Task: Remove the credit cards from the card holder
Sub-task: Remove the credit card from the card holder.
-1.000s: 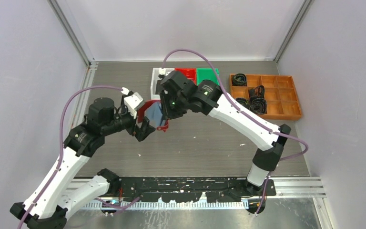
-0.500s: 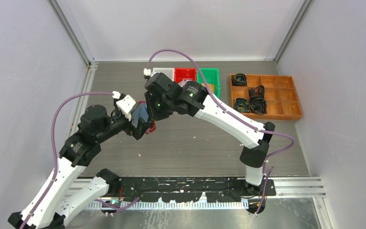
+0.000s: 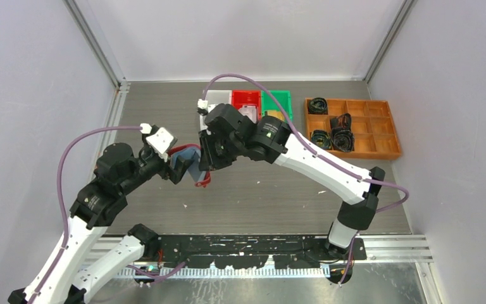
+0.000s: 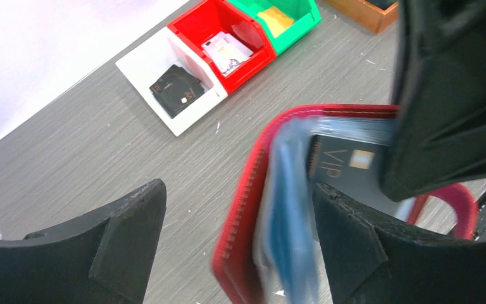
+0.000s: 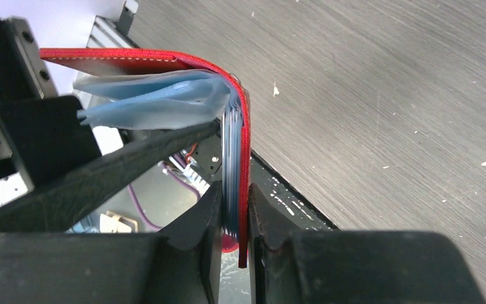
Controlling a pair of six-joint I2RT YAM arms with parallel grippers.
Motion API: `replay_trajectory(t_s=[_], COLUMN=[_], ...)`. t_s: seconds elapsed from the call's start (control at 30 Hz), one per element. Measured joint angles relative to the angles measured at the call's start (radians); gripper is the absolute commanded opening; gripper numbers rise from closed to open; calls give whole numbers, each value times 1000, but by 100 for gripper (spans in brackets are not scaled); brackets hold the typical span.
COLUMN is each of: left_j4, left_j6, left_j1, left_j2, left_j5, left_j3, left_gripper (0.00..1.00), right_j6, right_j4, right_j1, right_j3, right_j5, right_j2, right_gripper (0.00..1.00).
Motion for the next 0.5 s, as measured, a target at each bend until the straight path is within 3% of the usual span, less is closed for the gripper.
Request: replay_trajectory(t_s=[0.2,0.4,0.5], left_j4=[-32,-199,-289], left_j6=[5,21,27], left_j1=[0,0,0], left_j2=[5,34,65], left_j5=[-9,206,319], left_j3=[23,172,264], left_gripper=[58,43,31], right_j6=[-16,-69,-106], right_j4=[102,223,290], right_j1=[0,0,0], right_j3=[-156,-315,-369], right_j5=[-80,-180,-235], right_j2=[-119,-264,-317], right_gripper=[1,1,0])
